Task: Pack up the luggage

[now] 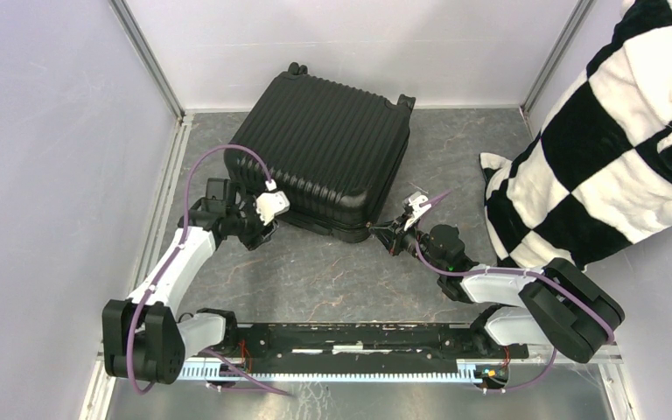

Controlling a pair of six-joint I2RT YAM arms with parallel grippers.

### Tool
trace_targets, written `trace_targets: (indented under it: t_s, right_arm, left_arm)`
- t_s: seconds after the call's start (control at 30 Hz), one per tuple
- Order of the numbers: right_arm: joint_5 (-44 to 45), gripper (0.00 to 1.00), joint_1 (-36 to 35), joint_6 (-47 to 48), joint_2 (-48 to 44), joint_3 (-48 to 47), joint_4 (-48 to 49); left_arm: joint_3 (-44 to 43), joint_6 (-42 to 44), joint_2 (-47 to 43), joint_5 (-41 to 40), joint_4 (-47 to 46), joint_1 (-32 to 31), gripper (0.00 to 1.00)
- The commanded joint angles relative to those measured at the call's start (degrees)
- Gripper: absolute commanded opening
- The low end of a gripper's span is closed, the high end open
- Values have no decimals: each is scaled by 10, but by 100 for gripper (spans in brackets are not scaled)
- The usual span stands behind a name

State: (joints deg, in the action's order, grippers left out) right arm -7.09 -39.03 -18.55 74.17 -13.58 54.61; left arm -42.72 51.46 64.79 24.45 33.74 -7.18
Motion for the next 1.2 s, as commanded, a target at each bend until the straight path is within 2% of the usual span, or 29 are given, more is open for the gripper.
trace_targets:
  t_s: [0.0, 0.17, 0.3, 0.4, 0.47, 0.57, 0.73, 0.83, 1.03, 1.17]
  right_arm:
    - [54, 0, 5, -3, -7, 5, -21]
    - [47, 0, 6, -4, -9, 4, -18]
    - [42, 0, 5, -7, -14, 15, -13]
    - [42, 0, 5, -4, -22, 21, -14]
    - [41, 0, 6, -4, -25, 24, -14]
    - [39, 0, 6, -4, -26, 26, -11]
    - [31, 0, 6, -8, -18, 21, -6]
    - [30, 0, 7, -11, -18, 21, -5]
    - [27, 0, 8, -11, -18, 26, -3]
    - [21, 0, 10, -10, -17, 31, 6]
  left_arm:
    - [12, 120, -52, -9, -24, -9, 62]
    - [134, 228, -203, 44, -134, -10, 71]
    - [209, 302, -252, 83, -187, -11, 75]
    - [241, 283, -242, 89, -277, -11, 76]
    - [237, 288, -216, 87, -285, -12, 76]
    - [227, 269, -177, 77, -329, -16, 84]
    - [204, 286, -130, 69, -311, -33, 84]
    - [190, 289, -102, 59, -299, -43, 80]
    - [154, 269, -31, 22, -302, -79, 63]
    - [136, 263, 7, -8, -318, -104, 41]
